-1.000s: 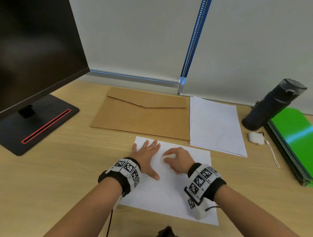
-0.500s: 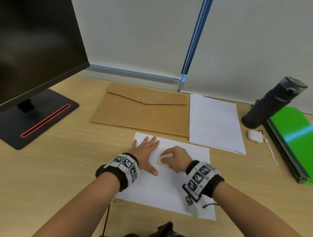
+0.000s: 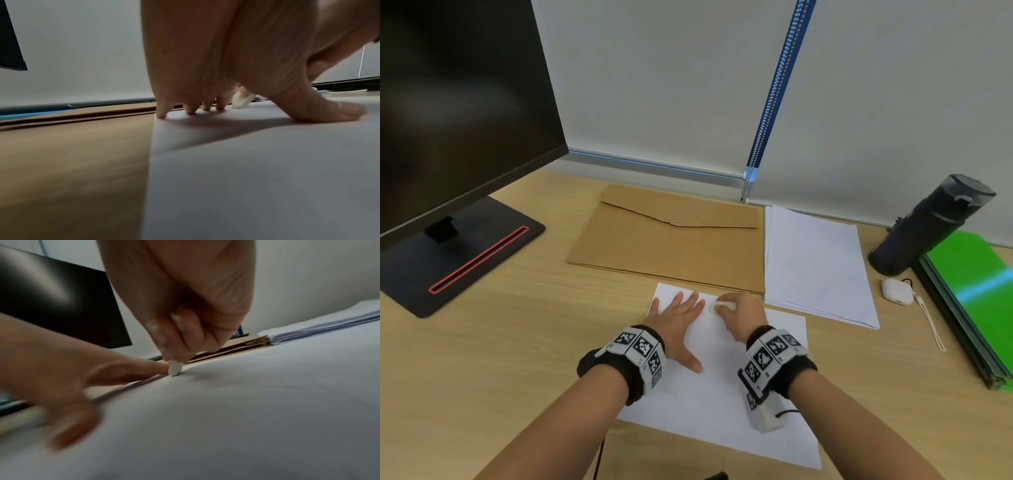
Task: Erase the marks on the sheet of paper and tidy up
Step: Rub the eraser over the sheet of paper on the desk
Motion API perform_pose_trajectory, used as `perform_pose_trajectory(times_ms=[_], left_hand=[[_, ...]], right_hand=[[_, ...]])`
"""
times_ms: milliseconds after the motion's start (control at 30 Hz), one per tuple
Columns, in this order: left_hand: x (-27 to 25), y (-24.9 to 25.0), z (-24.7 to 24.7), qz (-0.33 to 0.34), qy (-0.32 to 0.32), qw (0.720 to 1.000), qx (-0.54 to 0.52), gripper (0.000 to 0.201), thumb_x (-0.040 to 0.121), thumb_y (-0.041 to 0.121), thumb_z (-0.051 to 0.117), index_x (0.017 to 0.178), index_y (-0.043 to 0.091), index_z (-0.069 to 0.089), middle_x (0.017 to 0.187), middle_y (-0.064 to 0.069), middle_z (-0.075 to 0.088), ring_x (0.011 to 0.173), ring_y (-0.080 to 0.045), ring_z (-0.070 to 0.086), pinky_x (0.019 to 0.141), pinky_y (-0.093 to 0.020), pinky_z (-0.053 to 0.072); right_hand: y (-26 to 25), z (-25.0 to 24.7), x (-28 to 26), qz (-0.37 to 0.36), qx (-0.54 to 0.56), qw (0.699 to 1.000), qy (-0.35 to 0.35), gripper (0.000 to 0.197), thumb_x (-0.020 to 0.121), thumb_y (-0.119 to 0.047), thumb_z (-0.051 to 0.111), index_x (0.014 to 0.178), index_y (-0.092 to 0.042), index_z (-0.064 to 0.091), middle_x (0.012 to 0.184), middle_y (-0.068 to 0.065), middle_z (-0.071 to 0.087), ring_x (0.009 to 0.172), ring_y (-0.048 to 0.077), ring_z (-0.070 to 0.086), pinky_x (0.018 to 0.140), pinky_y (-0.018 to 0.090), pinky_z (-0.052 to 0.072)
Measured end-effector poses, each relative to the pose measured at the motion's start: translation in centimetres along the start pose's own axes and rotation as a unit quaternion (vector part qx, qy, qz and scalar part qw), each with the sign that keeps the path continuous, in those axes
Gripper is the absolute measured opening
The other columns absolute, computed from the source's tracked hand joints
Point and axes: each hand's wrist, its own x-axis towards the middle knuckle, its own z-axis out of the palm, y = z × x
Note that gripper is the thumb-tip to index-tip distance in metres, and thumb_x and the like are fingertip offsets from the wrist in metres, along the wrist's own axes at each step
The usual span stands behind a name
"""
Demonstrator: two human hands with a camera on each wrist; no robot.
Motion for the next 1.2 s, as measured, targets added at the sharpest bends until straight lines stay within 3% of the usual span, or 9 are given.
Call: perform_pose_trajectory(times_ms=[33, 200, 267, 333, 433, 567, 767, 967, 1200], left_hand=[[-0.1, 0.0, 0.0, 0.0, 0.0, 1.0, -0.001, 0.124, 0.069, 0.06, 0.072, 0.151, 0.023, -0.013, 0.156, 0.006, -0.023, 0.144, -0.017, -0.02, 0.113, -0.052, -0.012], [-0.1, -0.1, 0.1, 0.003, 0.0, 1.0, -0.003, 0.124, 0.069, 0.061, 0.072, 0.15, 0.023, -0.014, 0.156, 0.006, -0.023, 0.144, -0.018, -0.02, 0.112, -0.052, -0.012], [-0.1, -0.1, -0.1, 0.002, -0.002, 1.0, 0.001, 0.123, 0.07, 0.061, 0.071, 0.15, 0.023, -0.014, 0.156, 0.006, -0.024, 0.144, -0.018, -0.02, 0.113, -0.052, -0.012], [-0.1, 0.0, -0.1, 0.0, -0.003, 1.0, 0.004, 0.123, 0.07, 0.06, 0.072, 0.15, 0.023, -0.014, 0.156, 0.006, -0.023, 0.144, -0.018, -0.02, 0.112, -0.052, -0.012], [-0.2, 0.0, 0.0, 0.003, -0.001, 1.0, -0.001, 0.124, 0.069, 0.06, 0.072, 0.15, 0.023, -0.014, 0.156, 0.006, -0.023, 0.144, -0.018, -0.02, 0.112, -0.052, -0.012], [-0.2, -0.2, 0.1, 0.009, -0.002, 1.0, -0.009, 0.124, 0.069, 0.06, 0.072, 0.15, 0.023, -0.014, 0.156, 0.007, -0.024, 0.144, -0.017, -0.021, 0.112, -0.052, -0.013], [-0.1, -0.1, 0.0, 0.006, 0.0, 1.0, -0.005, 0.123, 0.07, 0.059, 0.072, 0.15, 0.024, -0.014, 0.156, 0.007, -0.023, 0.144, -0.017, -0.02, 0.112, -0.052, -0.013], [0.0, -0.2, 0.1, 0.007, 0.0, 1.0, -0.01, 0.124, 0.068, 0.06, 0.072, 0.15, 0.024, -0.014, 0.156, 0.007, -0.023, 0.144, -0.017, -0.02, 0.112, -0.053, -0.013], [-0.1, -0.1, -0.1, 0.005, -0.002, 1.0, 0.0, 0.123, 0.07, 0.06, 0.072, 0.15, 0.024, -0.014, 0.156, 0.007, -0.024, 0.144, -0.017, -0.02, 0.112, -0.052, -0.013]], right_hand=[[0.0, 0.3, -0.2, -0.003, -0.003, 1.0, -0.001, 0.029, 0.089, -0.024, 0.057, 0.115, -0.014, 0.064, 0.113, 0.014, 0.066, 0.083, 0.025, 0.059, 0.07, 0.028, 0.054], [0.4, 1.4, -2.6, -0.038, -0.063, 0.99, -0.123, 0.031, 0.089, -0.025, 0.057, 0.118, -0.016, 0.063, 0.095, 0.008, 0.063, 0.076, 0.016, 0.051, 0.036, 0.005, 0.038], [0.2, 0.7, -1.4, -0.032, -0.051, 0.994, -0.094, 0.029, 0.088, -0.024, 0.059, 0.115, -0.016, 0.065, 0.097, 0.008, 0.064, 0.081, 0.017, 0.054, 0.048, 0.006, 0.042], [-0.1, 0.2, -0.1, -0.018, -0.032, 0.999, -0.034, 0.028, 0.088, -0.024, 0.058, 0.114, -0.015, 0.066, 0.114, 0.008, 0.066, 0.095, 0.023, 0.06, 0.079, 0.025, 0.05], [0.1, 1.1, -0.6, -0.032, -0.051, 0.998, -0.018, 0.03, 0.09, -0.024, 0.055, 0.117, -0.015, 0.064, 0.124, 0.006, 0.063, 0.115, 0.022, 0.056, 0.097, 0.027, 0.042], [0.7, 1.7, -3.0, -0.061, -0.101, 0.986, -0.118, 0.029, 0.09, -0.027, 0.055, 0.116, -0.02, 0.065, 0.122, 0.002, 0.064, 0.114, 0.018, 0.056, 0.096, 0.025, 0.04], [-0.4, 0.9, -0.9, -0.031, -0.084, 0.996, -0.008, 0.031, 0.092, -0.026, 0.051, 0.12, -0.02, 0.062, 0.125, 0.005, 0.062, 0.116, 0.022, 0.055, 0.097, 0.03, 0.044], [-0.2, 1.8, -4.3, -0.072, -0.155, 0.98, -0.097, 0.029, 0.092, -0.025, 0.047, 0.116, -0.019, 0.062, 0.117, 0.008, 0.064, 0.107, 0.025, 0.059, 0.09, 0.032, 0.047], [-0.4, 0.6, -1.9, -0.05, -0.127, 0.99, -0.03, 0.029, 0.093, -0.026, 0.048, 0.117, -0.019, 0.063, 0.121, 0.007, 0.064, 0.112, 0.026, 0.058, 0.093, 0.031, 0.046]])
